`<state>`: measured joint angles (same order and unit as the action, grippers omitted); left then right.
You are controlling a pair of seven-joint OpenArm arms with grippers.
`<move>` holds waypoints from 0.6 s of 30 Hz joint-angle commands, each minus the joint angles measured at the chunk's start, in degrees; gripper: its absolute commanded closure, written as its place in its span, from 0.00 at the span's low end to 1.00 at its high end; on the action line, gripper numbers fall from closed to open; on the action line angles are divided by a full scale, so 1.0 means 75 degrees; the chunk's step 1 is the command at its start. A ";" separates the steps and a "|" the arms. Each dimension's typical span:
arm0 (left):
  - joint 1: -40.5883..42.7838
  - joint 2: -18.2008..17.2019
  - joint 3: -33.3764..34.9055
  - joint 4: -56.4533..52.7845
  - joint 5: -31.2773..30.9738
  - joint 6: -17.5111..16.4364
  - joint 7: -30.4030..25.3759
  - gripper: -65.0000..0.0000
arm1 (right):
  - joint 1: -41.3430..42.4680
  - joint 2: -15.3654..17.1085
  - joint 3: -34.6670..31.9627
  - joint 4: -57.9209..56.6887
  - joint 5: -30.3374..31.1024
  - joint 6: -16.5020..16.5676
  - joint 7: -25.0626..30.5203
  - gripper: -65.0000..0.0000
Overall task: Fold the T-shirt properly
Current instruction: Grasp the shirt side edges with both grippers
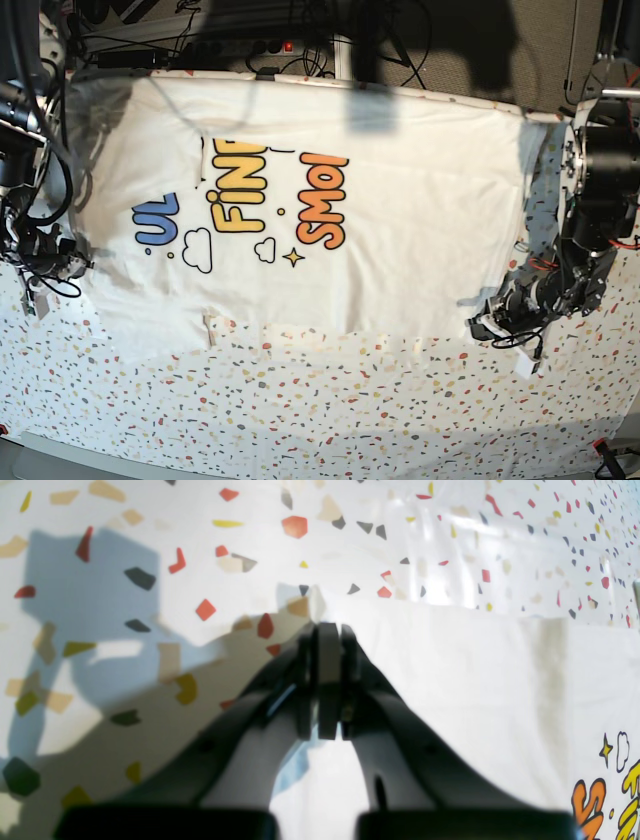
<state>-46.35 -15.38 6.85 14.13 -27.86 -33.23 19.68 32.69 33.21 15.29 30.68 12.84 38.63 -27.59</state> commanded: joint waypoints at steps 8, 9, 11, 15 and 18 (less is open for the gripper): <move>-0.0280 -0.0070 -0.0017 0.0099 -0.0090 -0.0090 -0.0122 1.00 | 0.0227 0.0256 0.0012 0.0714 0.1119 0.0182 -0.0743 1.00; -0.0280 -0.0070 -0.0017 0.0099 -0.0090 -0.0090 -0.0119 1.00 | 0.0227 0.0254 0.0012 0.0813 0.1122 0.0182 -0.0784 1.00; -0.0277 -0.0070 -0.0017 0.0099 -0.0087 -0.0090 -0.0117 1.00 | 0.0221 0.0248 0.0012 0.1017 0.1122 0.0182 -0.0877 1.00; -0.0277 -0.0070 -0.0017 0.0099 -0.0087 -0.0090 -0.0119 1.00 | 0.0187 0.0251 0.0012 0.1268 0.1122 0.0182 -0.1058 1.00; -0.0277 -0.0070 -0.0017 0.0102 -0.0090 -0.0090 -0.0050 1.00 | 0.0184 0.0248 0.0012 0.1282 0.1122 0.0182 -0.1070 1.00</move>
<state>-46.35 -15.38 6.85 14.13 -27.88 -33.23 20.10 32.36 33.80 15.29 39.11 20.16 39.53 -36.56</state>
